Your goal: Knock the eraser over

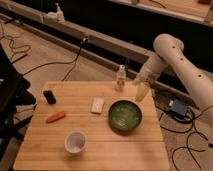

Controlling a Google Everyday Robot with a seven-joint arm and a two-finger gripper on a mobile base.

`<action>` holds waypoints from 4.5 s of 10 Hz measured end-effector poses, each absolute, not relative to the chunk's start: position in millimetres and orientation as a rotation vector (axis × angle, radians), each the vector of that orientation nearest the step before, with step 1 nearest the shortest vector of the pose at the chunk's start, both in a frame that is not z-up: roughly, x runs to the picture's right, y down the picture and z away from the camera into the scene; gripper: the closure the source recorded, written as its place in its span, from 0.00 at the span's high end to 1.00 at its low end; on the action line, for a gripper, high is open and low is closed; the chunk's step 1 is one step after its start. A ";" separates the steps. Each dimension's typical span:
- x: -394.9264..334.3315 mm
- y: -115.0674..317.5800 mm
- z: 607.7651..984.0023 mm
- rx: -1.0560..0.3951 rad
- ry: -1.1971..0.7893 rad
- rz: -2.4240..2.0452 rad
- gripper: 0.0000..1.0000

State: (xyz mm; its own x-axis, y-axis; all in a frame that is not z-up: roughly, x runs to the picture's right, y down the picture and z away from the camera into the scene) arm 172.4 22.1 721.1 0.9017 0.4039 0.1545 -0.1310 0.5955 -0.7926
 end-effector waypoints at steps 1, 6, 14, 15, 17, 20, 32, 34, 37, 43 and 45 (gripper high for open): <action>172.4 22.1 721.0 -0.882 -0.336 0.317 0.80; 172.4 22.1 721.0 -0.882 -0.336 0.317 0.80; 172.4 22.1 721.1 -0.882 -0.336 0.317 0.77; 172.4 22.1 721.1 -0.882 -0.336 0.317 0.70; 172.4 22.1 721.1 -0.882 -0.336 0.317 0.49; 172.4 22.1 721.1 -0.882 -0.336 0.317 0.19; -4.5 33.4 767.1 -0.732 -0.605 0.288 0.00; -20.4 37.2 764.6 -0.678 -0.611 0.255 0.00; -22.7 37.5 764.2 -0.668 -0.612 0.252 0.00; -105.3 60.5 802.3 -0.715 -0.667 0.230 0.00; -142.8 62.4 821.9 -0.719 -0.685 0.244 0.00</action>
